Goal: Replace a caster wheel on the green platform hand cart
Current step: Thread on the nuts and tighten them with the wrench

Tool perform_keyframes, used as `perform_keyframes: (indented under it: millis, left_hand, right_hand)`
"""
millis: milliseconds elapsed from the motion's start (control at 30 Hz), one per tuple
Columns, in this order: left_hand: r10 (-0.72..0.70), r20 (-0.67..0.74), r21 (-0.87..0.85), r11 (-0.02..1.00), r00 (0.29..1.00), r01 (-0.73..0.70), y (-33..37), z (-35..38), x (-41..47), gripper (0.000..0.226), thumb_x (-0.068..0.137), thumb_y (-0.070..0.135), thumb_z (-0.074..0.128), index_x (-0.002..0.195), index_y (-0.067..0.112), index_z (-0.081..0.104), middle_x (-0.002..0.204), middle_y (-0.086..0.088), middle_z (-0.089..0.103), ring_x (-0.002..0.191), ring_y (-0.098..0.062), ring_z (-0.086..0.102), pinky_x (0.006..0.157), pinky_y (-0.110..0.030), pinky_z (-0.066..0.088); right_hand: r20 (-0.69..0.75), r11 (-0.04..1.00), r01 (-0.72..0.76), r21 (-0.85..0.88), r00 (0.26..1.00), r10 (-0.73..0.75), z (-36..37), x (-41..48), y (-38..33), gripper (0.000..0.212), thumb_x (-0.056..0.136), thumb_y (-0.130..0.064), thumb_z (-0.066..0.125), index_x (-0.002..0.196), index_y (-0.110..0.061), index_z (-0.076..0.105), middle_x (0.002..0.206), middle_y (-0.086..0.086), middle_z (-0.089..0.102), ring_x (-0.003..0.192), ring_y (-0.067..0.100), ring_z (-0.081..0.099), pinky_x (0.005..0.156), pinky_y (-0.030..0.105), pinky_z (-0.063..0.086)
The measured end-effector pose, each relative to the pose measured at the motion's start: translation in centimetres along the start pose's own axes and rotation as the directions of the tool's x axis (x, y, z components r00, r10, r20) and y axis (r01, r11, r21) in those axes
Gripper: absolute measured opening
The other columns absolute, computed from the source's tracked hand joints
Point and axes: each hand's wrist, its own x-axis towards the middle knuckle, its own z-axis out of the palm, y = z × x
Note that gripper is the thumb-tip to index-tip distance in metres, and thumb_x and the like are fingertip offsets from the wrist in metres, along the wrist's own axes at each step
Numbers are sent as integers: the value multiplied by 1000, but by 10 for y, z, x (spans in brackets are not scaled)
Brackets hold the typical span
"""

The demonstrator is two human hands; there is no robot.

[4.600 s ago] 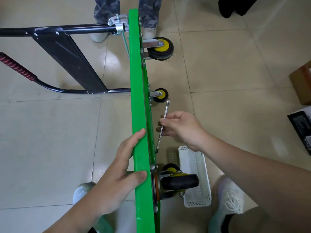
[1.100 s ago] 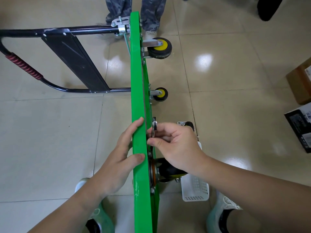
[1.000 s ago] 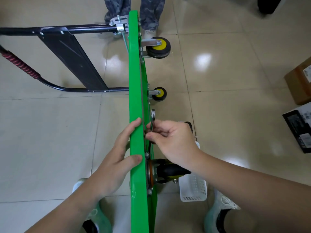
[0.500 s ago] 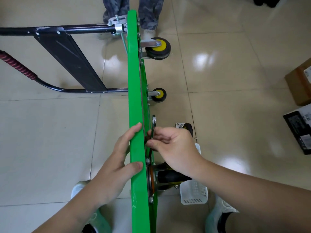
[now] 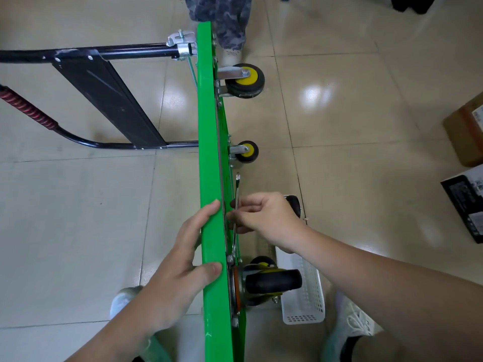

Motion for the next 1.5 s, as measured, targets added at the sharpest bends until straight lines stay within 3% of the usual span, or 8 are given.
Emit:
perform_keyframes:
  millis: [100,300,567,700,867,1000,1167,1500]
  left_hand:
    - [-4,10,-14,1000,1000,4,1,-1,0,81,74,39,63,143,67,34,157,15,37,137,-14,50,94,-24,54]
    - [2,16,-24,1000,1000,-1,-1,-2,0,79,76,38,63,145,64,33,159,13,33,139,-8,46,92,-17,52]
    - [-13,11,-15,1000,1000,14,6,-4,4,81,74,39,61,143,67,32,160,20,30,144,0,37,92,-9,47]
    - [-21,21,-30,999,1000,21,4,-4,4,81,75,40,62,145,66,31,159,18,32,143,-7,40,93,-16,51]
    - [-26,22,-32,999,999,27,3,-3,3,80,75,42,62,145,66,31,159,18,34,142,-10,43,97,-24,52]
    - [-32,17,-19,999,999,33,5,-2,3,81,75,42,62,145,67,30,157,15,38,139,-13,46,107,-40,49]
    - [-14,-5,19,1000,1000,14,4,-2,3,83,76,37,62,149,62,30,159,15,37,144,-17,42,119,-56,34]
    - [-6,-20,-5,1000,1000,6,7,2,0,83,73,35,62,146,62,34,158,14,40,139,-14,48,118,-54,37]
  right_hand:
    - [52,992,-117,55,992,114,-5,9,6,31,82,-11,79,109,0,71,95,10,77,80,21,73,75,30,61]
    - [92,949,-272,159,961,260,-5,15,22,33,83,-10,78,110,6,68,91,12,75,77,20,73,70,26,60]
    - [48,932,-320,171,947,317,-2,22,21,24,85,-10,77,102,5,69,86,16,74,68,21,71,64,27,60]
    - [-36,977,-167,136,984,174,-18,26,-6,12,87,-8,73,97,-1,72,95,19,75,83,29,72,78,38,61]
    - [8,994,77,82,997,-78,-14,-1,-43,16,84,0,73,93,-13,73,85,5,78,83,18,75,74,31,62]
    - [50,978,201,48,978,-204,-6,-35,-48,23,84,3,72,92,-18,73,88,4,78,85,16,74,74,26,60]
    - [41,963,257,79,965,-260,2,-54,-40,30,80,13,72,88,-16,73,82,-1,77,82,10,73,79,21,58]
    - [35,940,341,8,939,-341,14,-76,-24,38,79,9,76,89,-28,75,88,-8,77,88,12,75,86,28,58]
